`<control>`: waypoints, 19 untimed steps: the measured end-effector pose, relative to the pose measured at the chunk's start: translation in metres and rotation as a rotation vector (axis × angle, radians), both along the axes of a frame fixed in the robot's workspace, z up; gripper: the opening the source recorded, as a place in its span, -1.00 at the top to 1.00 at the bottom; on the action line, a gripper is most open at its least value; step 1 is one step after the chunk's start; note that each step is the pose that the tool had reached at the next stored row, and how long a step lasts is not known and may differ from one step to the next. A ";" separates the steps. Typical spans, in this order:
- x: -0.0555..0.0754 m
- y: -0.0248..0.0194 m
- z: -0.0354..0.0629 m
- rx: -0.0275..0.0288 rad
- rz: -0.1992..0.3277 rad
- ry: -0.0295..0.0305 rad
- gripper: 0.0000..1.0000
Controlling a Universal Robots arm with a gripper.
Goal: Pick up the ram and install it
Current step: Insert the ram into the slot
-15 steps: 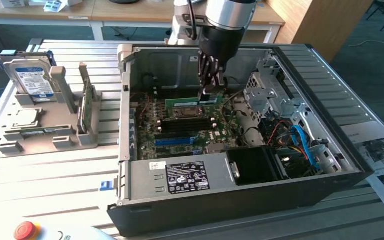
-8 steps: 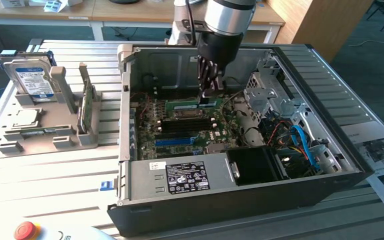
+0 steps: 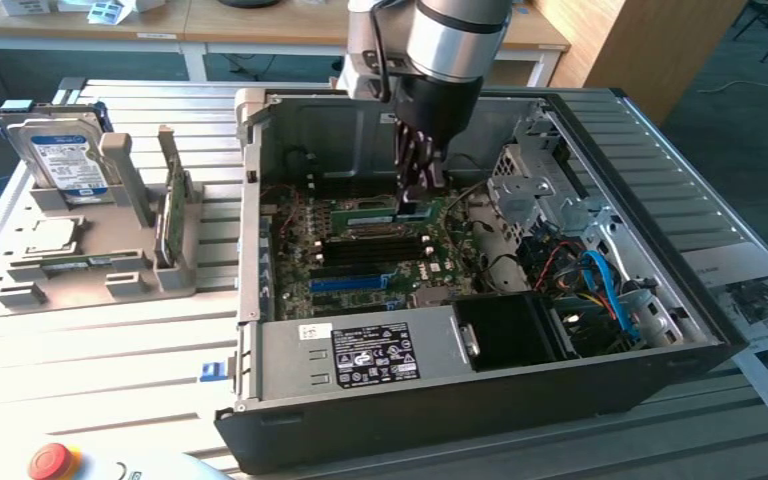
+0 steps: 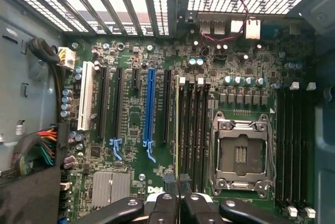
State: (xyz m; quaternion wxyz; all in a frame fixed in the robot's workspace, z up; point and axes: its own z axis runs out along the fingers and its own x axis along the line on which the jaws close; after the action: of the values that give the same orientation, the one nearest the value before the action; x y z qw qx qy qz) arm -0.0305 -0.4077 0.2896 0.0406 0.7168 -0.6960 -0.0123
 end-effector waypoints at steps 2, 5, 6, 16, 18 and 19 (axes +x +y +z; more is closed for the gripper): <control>0.000 0.0000 -0.0024 0.0000 0.000 0.0000 0.76; 0.000 0.0000 -0.0062 0.0000 0.000 0.0000 0.76; 0.000 0.0000 -0.0075 0.0000 0.000 0.0001 0.76; 0.000 0.0001 -0.0196 -0.0001 0.000 0.0001 0.76; 0.000 0.0001 -0.0216 -0.0001 0.000 0.0001 0.76; 0.000 0.0002 -0.0225 0.0000 0.000 0.0000 0.76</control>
State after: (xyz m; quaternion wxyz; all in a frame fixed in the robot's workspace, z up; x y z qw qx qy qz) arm -0.0304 -0.4076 0.2671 0.0406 0.7168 -0.6960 -0.0123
